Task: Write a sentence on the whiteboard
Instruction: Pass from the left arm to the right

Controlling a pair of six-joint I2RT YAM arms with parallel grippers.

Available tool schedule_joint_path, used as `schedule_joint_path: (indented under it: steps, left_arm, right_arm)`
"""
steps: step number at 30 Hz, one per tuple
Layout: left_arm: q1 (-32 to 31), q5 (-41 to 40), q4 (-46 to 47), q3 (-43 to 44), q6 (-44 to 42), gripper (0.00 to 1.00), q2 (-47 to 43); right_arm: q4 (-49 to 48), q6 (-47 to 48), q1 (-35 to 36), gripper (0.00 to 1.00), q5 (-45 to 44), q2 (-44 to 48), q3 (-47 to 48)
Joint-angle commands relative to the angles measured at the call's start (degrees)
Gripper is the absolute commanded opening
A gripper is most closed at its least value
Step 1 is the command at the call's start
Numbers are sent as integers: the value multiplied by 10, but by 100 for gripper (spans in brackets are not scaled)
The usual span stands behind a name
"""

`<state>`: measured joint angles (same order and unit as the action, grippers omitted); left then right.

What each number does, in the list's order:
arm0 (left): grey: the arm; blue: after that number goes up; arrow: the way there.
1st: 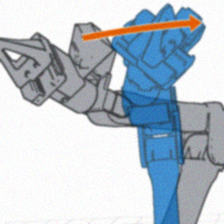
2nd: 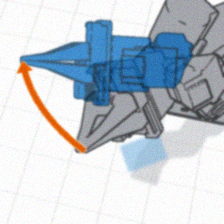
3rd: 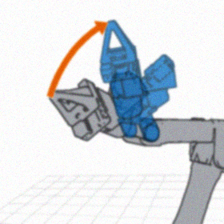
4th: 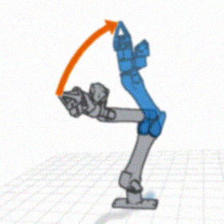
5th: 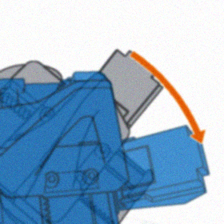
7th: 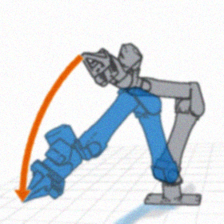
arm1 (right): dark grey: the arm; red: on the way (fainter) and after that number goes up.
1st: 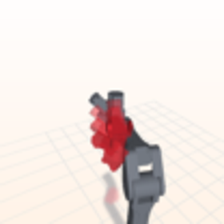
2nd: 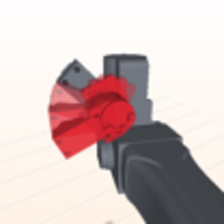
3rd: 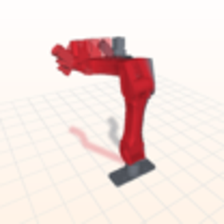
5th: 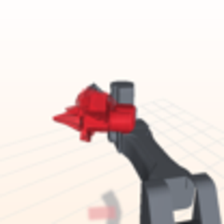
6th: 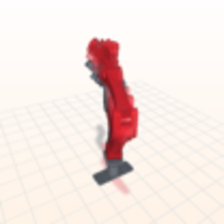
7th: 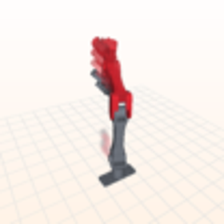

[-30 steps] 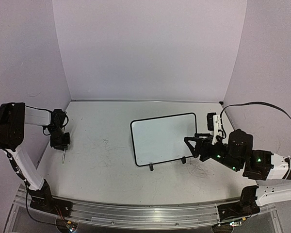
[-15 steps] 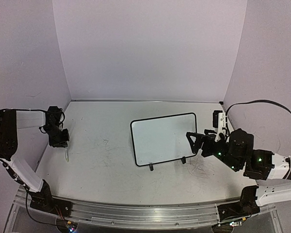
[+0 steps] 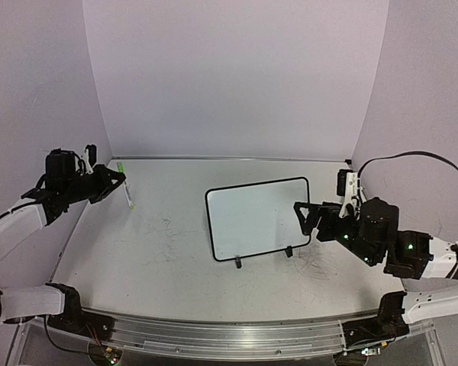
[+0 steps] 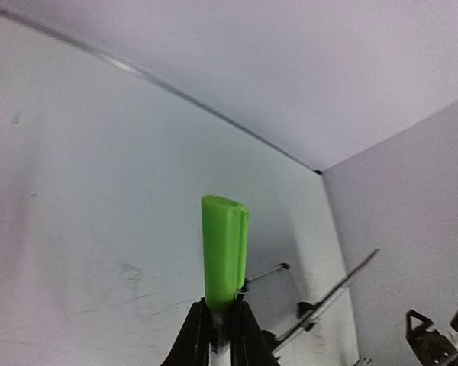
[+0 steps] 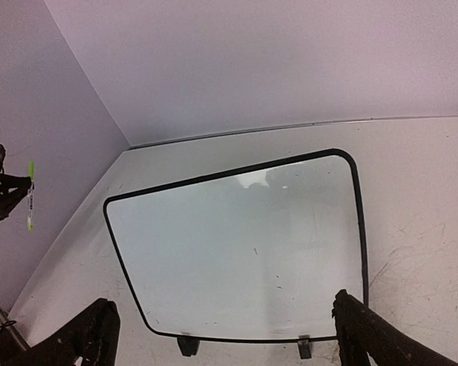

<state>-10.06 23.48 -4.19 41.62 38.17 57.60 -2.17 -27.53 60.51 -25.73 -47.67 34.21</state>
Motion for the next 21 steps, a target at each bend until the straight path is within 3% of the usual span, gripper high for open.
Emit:
schedule_joint_path:
  steps: [1,7,11,16,21]
  left_arm:
    - [-132,-18,294,-25,116,0,-3]
    - [-304,-80,482,7,120,0,105]
    - [-395,-164,532,16,88,0,148]
    - [-443,-167,593,38,96,0,203]
    - [-462,-151,631,55,126,0,245]
  right_arm:
    - [-102,15,2,98,107,-61,47]
    - [-253,-38,2,98,237,-197,115]
    - [-363,-92,1,98,284,-239,123]
    - [-398,-141,-1,87,342,-282,155]
    - [-403,-126,-1,78,348,-288,140]
